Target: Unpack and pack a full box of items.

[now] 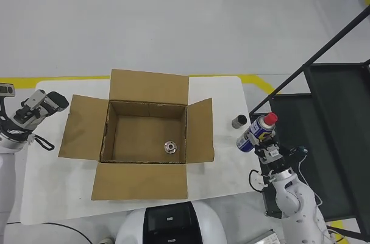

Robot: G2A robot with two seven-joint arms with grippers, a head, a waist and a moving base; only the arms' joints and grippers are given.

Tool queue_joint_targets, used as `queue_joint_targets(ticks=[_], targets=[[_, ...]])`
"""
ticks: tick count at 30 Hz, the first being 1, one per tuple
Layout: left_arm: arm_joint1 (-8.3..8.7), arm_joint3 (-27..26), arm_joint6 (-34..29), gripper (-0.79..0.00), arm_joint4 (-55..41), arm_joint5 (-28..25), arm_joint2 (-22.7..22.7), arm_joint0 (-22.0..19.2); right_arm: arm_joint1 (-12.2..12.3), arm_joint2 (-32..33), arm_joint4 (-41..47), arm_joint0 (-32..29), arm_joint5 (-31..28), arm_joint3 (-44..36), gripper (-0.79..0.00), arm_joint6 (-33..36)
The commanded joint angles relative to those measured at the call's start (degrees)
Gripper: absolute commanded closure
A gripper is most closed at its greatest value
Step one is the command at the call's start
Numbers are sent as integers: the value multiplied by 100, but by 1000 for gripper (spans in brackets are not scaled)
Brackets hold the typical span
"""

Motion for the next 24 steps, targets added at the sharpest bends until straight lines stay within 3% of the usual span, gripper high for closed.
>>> queue_joint_targets(ticks=[1, 12, 15, 18, 24], targets=[[0, 0, 0, -785, 0, 0, 0, 0, 0, 3, 166, -2, -5, -8, 0, 22], [0, 0, 0, -785, 0, 0, 0, 0, 0, 3, 166, -2, -5, -8, 0, 22], [0, 0, 0, -785, 0, 0, 0, 0, 0, -25, 52, 91, 321, 8, 0, 24], [0, 0, 0, -785, 0, 0, 0, 0, 0, -112, -111, 235, 615, 363, 0, -140], [0, 0, 0, -785, 0, 0, 0, 0, -19, -341, -371, 565, 972, 1779, 0, -1316]])
